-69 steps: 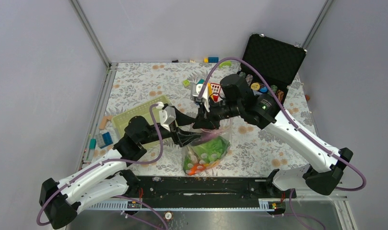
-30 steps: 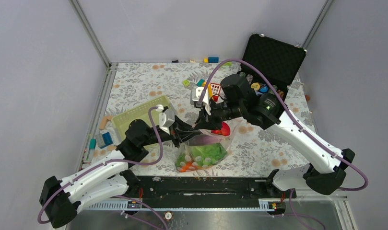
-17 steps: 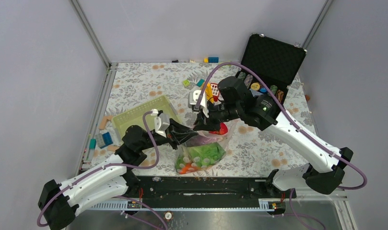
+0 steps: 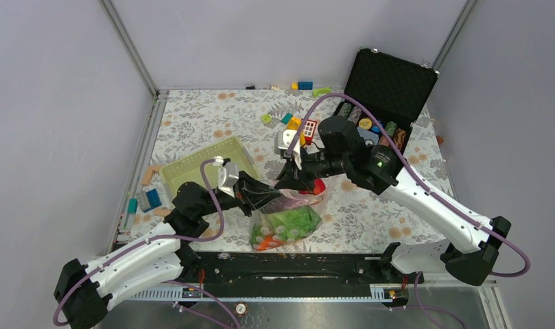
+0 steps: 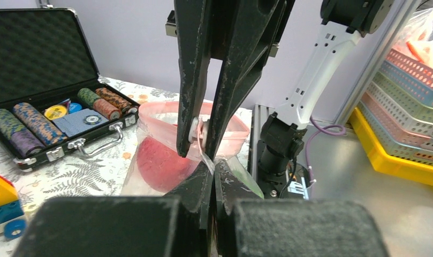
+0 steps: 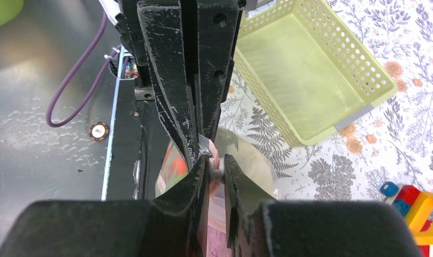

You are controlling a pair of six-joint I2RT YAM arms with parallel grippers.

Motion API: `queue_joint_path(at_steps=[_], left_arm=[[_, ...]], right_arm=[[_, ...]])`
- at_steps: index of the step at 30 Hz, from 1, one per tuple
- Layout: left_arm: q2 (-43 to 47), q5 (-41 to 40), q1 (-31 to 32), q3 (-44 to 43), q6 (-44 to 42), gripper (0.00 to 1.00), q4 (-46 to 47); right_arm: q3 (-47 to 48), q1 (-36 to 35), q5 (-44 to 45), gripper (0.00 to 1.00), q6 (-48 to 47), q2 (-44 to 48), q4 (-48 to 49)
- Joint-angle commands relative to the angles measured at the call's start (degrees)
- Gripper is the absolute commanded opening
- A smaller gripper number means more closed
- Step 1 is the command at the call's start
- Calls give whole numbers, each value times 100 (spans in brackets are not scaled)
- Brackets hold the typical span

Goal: Place the food in the zip-top bag and seal the zipper

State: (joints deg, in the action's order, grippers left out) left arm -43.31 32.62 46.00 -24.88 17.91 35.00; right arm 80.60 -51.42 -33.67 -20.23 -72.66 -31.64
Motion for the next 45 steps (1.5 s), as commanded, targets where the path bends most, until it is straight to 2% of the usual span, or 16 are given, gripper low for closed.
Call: queue_joint_path(at_steps=[1,5,7,9,13,17,23,25,29,33,37,45], left_arm=[[83,541,43,-69,493,0,1383],[64,689,57,21,860,0,1852],[116,627,67,60,849,0,1862],[215,485,67,104,760,0,1775],[446,27,61,203,514,0,1405],[674,-283,60,218,294,0,935],[838,-401,67,248,198,0,745],[831,-348,67,249,195,0,707],[678,-143,60,176,257,0,706],[515,70,74,107,292,0,729],[394,165,102,78,282,0,738],[252,226,143,-68,94,0,508]], right_arm=[[-45,114,-141,16,1,-93,207],[-212,115,-282,18,-98,-96,305],[-290,115,-240,15,-163,-65,189],[-356,115,-169,15,-269,-1,-60],[-655,114,-80,21,-341,233,-352],[-980,123,20,21,-282,486,-354],[-1043,123,167,21,7,784,-219],[-1089,128,344,30,342,860,54],[-1178,123,308,35,927,966,649],[-1274,123,104,54,1120,1059,1259],[-1188,123,48,56,1356,1003,1767],[-1027,123,-198,57,1472,745,1806]])
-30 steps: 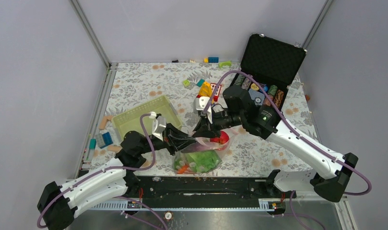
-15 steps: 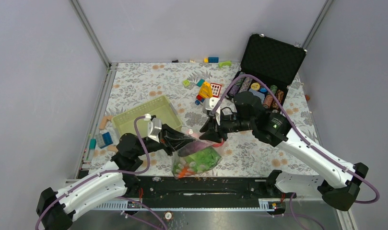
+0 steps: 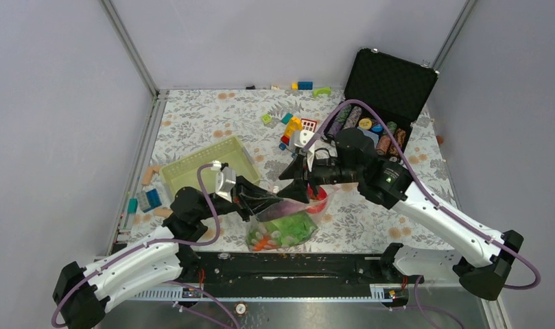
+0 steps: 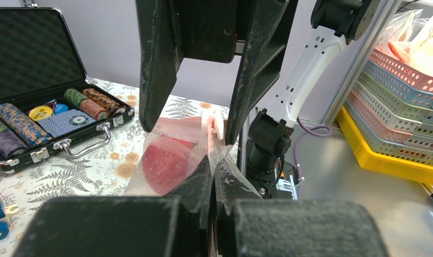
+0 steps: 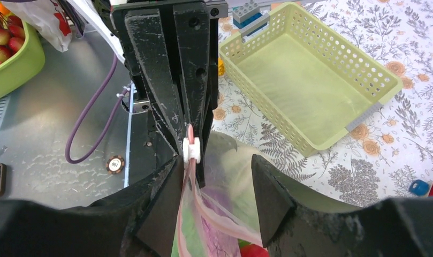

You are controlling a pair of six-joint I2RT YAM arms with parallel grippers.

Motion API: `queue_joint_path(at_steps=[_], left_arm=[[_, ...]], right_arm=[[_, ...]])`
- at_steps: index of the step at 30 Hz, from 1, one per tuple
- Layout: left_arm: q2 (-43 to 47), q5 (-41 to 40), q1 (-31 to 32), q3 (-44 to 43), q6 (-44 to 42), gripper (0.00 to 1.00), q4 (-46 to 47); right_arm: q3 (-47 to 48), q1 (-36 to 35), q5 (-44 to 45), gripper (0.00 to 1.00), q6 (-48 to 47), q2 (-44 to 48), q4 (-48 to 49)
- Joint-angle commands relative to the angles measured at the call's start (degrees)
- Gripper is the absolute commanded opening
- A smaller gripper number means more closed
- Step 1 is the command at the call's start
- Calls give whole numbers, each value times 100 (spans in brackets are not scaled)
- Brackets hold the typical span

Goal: Place the food in the zip-top bag and seal the zipper

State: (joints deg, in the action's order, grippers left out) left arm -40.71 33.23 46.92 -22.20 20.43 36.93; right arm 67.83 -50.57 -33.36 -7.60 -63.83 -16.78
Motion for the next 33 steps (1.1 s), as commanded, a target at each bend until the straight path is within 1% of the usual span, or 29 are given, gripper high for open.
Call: queue_joint_path(at_steps=[1,6,10,15,17,21,26,30,33], left_arm=[[-10,184,62,-338,-201,0,306],[-24,133,100,-350,-312,1,246],[-18,69,112,-369,-347,0,184],[72,-101,115,-289,-242,0,328],[112,-147,111,-250,-190,0,414],[192,-174,114,-177,-163,0,508],[220,-231,108,-120,-187,0,511],[187,-241,111,-88,-167,0,590],[184,-265,109,-71,-137,0,629]], right_arm=[[270,40,-272,57,272,-180,325],[246,38,-378,56,814,-313,610],[94,38,-501,49,1441,-278,886],[-207,38,-662,38,1810,-167,1194],[-254,38,-638,38,1835,-168,1220],[-301,38,-516,41,1714,-152,1179],[-405,38,-417,42,1687,33,1177],[-433,38,-435,42,1865,107,1281],[-499,38,-546,42,2102,107,1550]])
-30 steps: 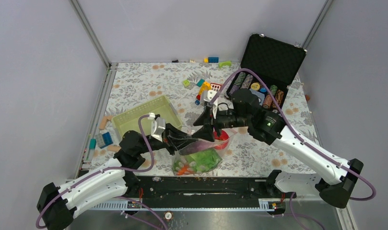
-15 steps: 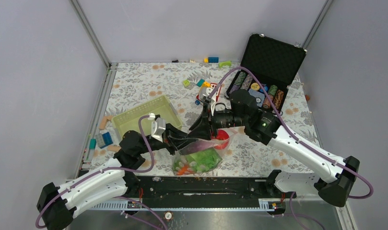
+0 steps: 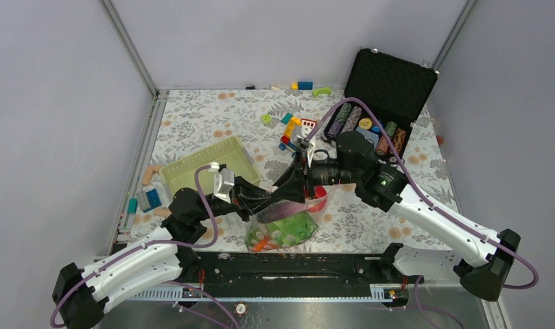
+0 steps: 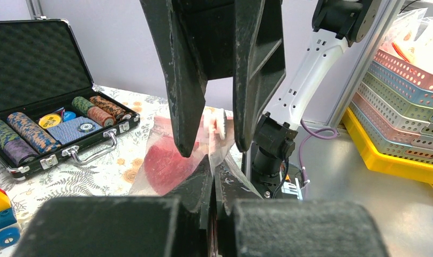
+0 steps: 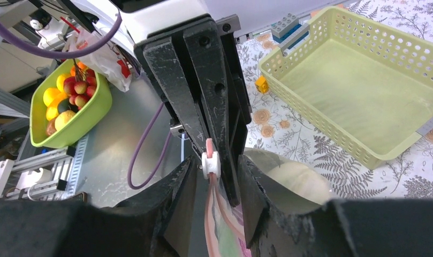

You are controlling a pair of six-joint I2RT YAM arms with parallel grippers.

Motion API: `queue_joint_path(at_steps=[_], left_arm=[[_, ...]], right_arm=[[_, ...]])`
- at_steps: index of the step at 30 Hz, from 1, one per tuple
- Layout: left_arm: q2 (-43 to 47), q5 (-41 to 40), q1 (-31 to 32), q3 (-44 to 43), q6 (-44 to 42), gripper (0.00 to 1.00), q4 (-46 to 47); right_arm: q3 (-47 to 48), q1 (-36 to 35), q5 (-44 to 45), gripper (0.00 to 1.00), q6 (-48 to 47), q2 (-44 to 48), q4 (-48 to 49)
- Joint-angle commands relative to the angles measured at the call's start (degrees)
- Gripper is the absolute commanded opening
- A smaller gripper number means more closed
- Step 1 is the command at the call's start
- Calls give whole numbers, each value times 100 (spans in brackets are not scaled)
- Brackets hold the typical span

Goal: Place the food in the zip-top bag and seal the zipper

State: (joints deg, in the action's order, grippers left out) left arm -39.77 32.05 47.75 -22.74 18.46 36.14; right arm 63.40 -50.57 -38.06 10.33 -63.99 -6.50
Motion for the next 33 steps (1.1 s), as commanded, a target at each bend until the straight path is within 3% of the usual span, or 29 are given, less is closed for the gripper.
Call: queue_joint_path(at_steps=[1,4,12,21,30,33], left_arm=[[100,-162,27,-12,69,0,707],[129,-178,28,-4,79,0,701],[188,-357,27,24,92,0,681],[190,-433,29,15,176,0,685],[182,-511,25,10,260,0,683],[274,-868,28,-60,392,0,451]], right_arm=[[-83,40,-93,42,384,112,580],[-90,38,-74,42,465,77,805],[-81,38,-11,26,462,21,742],[-128,43,85,32,430,-30,686],[-200,40,182,8,463,68,775],[-213,38,210,6,379,62,585]])
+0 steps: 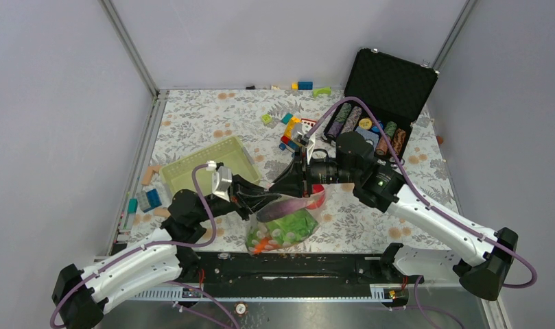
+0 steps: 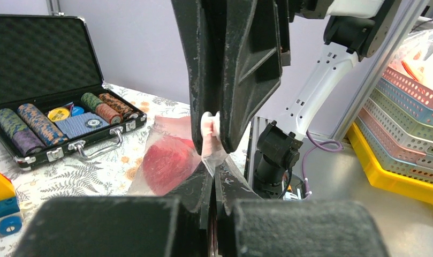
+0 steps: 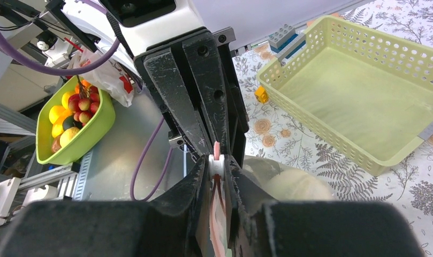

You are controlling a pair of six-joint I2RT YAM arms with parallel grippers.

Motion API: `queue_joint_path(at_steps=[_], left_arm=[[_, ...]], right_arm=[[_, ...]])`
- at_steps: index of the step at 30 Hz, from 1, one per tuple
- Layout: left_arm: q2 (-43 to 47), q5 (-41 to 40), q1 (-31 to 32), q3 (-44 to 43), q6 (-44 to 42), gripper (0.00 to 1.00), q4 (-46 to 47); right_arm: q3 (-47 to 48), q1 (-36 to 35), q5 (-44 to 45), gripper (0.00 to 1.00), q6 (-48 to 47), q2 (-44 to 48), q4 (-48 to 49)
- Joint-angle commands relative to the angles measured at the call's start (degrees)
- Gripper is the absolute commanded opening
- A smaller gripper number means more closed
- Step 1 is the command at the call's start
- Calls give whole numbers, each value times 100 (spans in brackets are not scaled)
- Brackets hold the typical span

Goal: Place the food in the zip-top bag and seal the zipper

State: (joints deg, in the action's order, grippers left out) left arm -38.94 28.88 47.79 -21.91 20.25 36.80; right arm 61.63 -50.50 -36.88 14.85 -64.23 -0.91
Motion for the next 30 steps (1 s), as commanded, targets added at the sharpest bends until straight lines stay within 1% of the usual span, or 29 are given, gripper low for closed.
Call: queue_joint_path(at_steps=[1,3,7,9,13,17,18,19,21,22,24,25,26,27,28,30], left_arm=[[236,-726,20,-151,268,0,327],[342,-1033,26,-109,366,0,265],[637,-1699,27,248,454,0,527],[784,-1671,23,415,450,0,718],[894,-1431,27,431,485,0,769],[895,-1565,24,458,501,0,772],[897,-1510,27,455,487,0,764],[886,-1289,28,428,425,0,756],[796,-658,27,239,242,0,595],[681,-344,26,71,22,0,197],[473,187,26,-371,-297,1,-521],[379,329,28,-593,-450,16,-916],[277,418,26,-802,-597,38,-1259],[202,491,28,-964,-704,53,-1496],[128,492,23,-1090,-787,57,-1662],[1,401,22,-1193,-845,56,-1744]], right_arm=[[-37,32,124,6,-127,86,-137],[-74,31,259,6,-196,71,-294],[-192,31,392,6,-306,121,-355],[-232,31,442,7,-335,126,-352],[-239,32,609,7,-387,48,-359],[-274,31,578,6,-391,-4,-353],[-294,31,609,6,-401,23,-355],[-307,31,632,6,-440,48,-353],[-259,31,660,5,-502,85,-363],[-162,31,645,2,-523,89,-361],[77,32,493,0,-581,59,-428],[234,32,372,0,-633,33,-503],[386,33,228,0,-701,0,-623],[555,32,86,0,-783,-35,-742],[701,32,-16,0,-838,-67,-867],[946,31,-224,0,-989,-117,-1191]])
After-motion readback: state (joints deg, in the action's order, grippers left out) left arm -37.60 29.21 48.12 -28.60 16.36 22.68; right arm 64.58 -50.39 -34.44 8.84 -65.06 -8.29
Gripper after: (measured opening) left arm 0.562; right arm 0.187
